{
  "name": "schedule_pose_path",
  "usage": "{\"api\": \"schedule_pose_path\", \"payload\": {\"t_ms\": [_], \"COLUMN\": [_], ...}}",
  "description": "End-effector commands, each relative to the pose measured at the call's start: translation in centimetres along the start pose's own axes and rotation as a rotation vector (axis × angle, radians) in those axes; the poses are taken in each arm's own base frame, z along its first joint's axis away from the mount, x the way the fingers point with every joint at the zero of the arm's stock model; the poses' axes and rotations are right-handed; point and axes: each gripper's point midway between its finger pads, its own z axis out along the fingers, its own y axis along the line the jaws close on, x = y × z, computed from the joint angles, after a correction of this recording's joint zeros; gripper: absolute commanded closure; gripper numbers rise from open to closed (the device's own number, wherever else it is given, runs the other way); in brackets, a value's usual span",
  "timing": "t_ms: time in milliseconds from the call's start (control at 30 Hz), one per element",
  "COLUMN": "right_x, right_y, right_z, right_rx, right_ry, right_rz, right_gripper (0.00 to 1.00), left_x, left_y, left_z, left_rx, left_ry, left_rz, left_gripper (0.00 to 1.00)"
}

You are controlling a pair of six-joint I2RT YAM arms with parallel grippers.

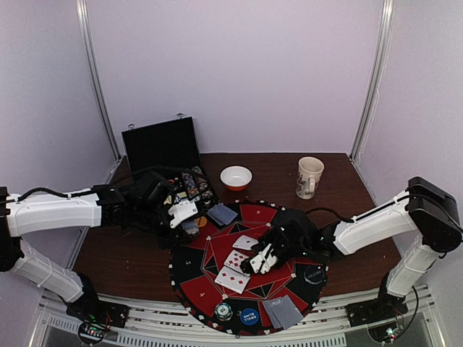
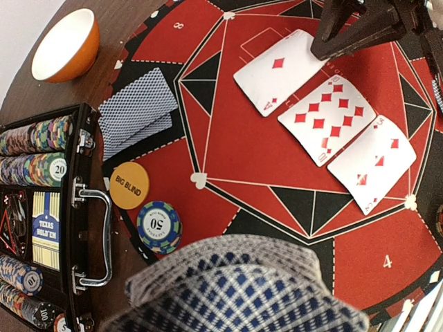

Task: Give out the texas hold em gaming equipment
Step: Flop the poker card in the community card area.

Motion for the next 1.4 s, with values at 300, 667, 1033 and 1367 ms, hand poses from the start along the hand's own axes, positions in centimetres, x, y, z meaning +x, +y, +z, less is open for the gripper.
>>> {"api": "schedule_pose_path", "payload": {"t_ms": [300,667,1033,1367], "right_x": [0.0,0.3,0.3,-2.8], "right_y": [3.7,3.9,3.5,-9.5], "right_z": [-0.5,0.4,-0.7,-6.4], "right_rx": [-0.164,-0.195,-0.176,0.316], "right_ry": [-0.033,-0.028,-0.026,-0.229], "right_rz": [-0.122,-0.133,-0.118,0.445], "right_gripper": [1.00,1.00,0.84,0.32], "left_x": [-1.3,-1.4,-1.3,-1.3], "left_y": [0.5,0.6,0.6,0.7], "left_z": [-0.6,-0.7,-0.6,-0.7], "left_rx": [-0.018,-0.024,-0.026,-0.030], "left_ry": [-0.052,-0.057,-0.052,-0.052], "left_rz": [-0.002,-0.002,0.000,-0.001], "left_gripper": [0.59,0.60,0.59,0.59]}}
